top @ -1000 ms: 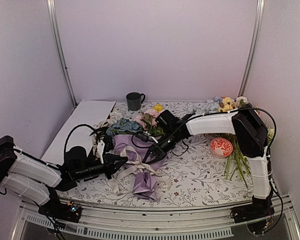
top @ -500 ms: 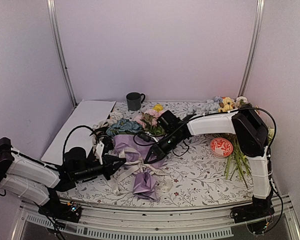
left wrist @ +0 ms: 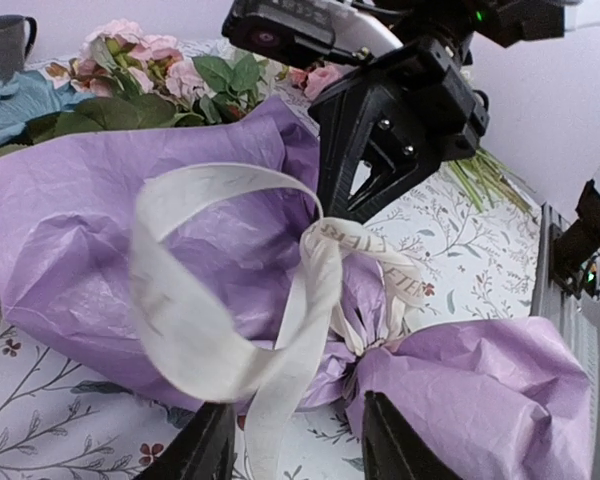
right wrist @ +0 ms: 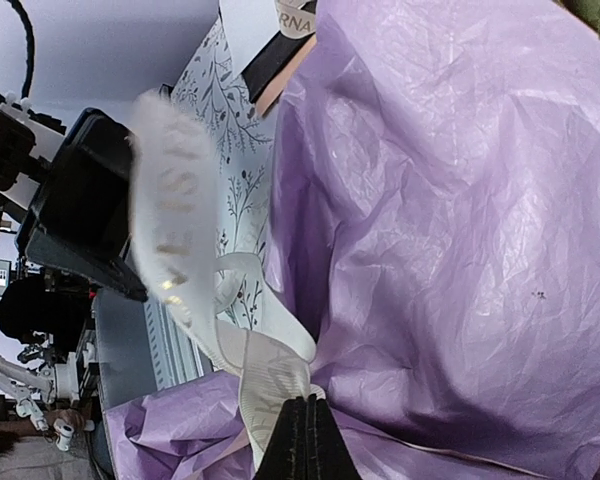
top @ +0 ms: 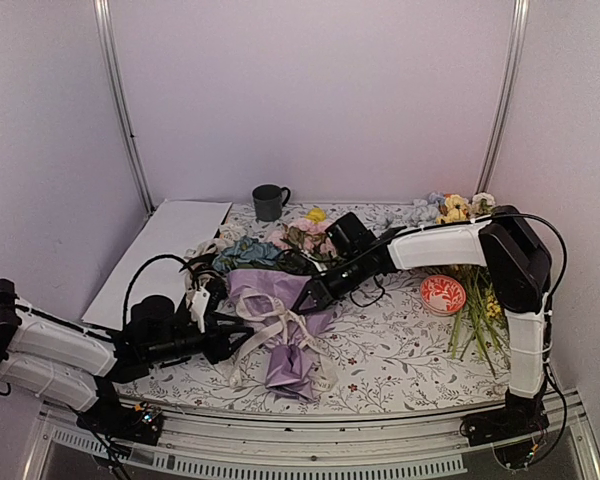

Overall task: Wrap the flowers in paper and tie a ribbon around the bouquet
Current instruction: Cross the half-tied ribbon over the folded bouquet.

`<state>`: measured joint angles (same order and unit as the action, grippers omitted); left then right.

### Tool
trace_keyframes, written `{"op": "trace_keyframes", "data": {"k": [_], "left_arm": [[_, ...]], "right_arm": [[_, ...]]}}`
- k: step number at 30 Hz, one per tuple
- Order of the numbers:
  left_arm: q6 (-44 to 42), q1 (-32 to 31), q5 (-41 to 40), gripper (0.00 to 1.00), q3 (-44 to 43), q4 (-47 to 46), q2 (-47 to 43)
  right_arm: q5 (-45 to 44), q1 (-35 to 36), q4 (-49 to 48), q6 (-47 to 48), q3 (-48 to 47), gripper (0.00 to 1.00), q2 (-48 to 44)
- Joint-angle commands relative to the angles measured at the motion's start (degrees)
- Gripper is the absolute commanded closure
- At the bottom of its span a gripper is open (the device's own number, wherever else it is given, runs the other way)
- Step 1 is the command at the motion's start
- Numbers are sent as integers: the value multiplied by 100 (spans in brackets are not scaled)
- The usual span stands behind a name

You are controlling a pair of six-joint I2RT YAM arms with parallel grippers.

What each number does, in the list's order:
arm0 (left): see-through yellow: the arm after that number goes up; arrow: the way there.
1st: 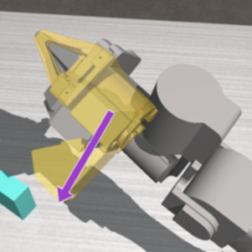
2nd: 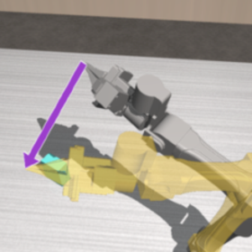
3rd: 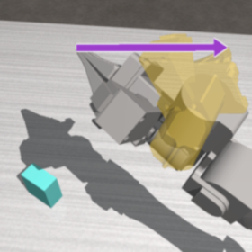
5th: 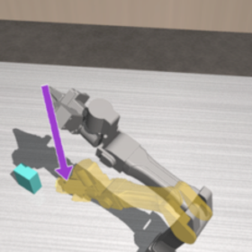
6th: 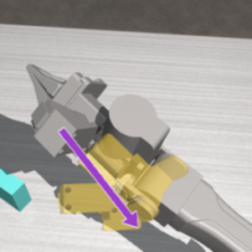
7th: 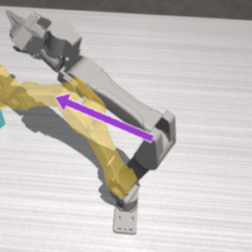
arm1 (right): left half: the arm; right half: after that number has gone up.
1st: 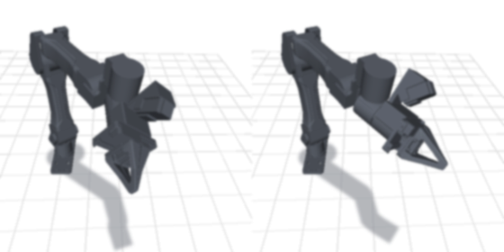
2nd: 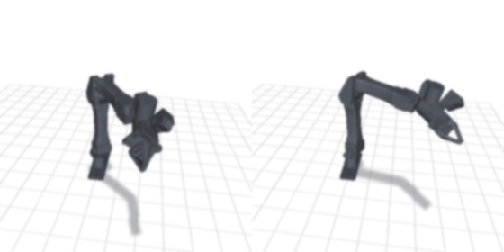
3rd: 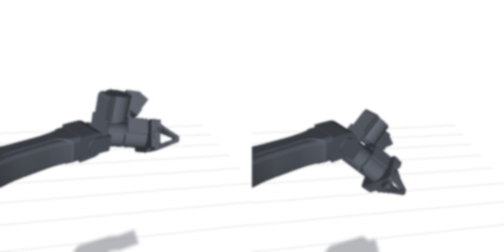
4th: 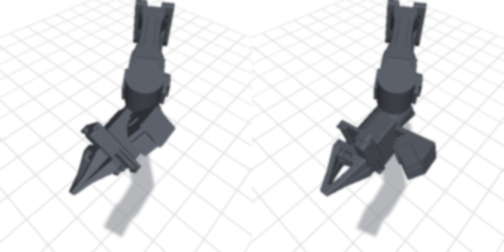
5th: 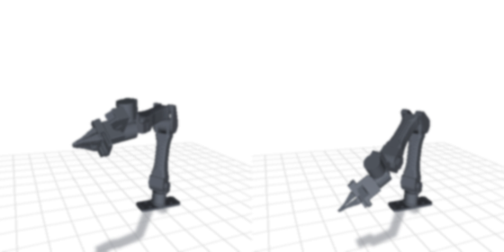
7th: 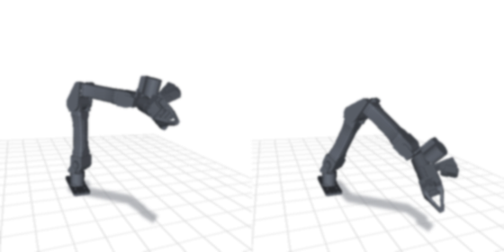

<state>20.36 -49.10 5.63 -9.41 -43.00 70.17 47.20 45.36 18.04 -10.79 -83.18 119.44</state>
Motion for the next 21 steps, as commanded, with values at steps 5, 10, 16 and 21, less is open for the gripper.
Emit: {"op": "trace_keyframes", "data": {"k": [5, 10, 16, 21], "left_arm": [[-50, 114, -716, 19, -14, 927, -910], [-488, 157, -569, 19, -365, 1210, -773], [-1360, 157, -395, 31, -1372, 2115, 76], [-1561, 336, -449, 29, -1581, 2109, 587]], "right_arm": [[-39, 155, -238, -96, 249, 100, -333], [-411, 228, -115, -80, 241, 100, -384], [-864, 310, 195, -161, 206, 95, -410], [-616, 313, 253, -175, 317, 89, -380]]}}
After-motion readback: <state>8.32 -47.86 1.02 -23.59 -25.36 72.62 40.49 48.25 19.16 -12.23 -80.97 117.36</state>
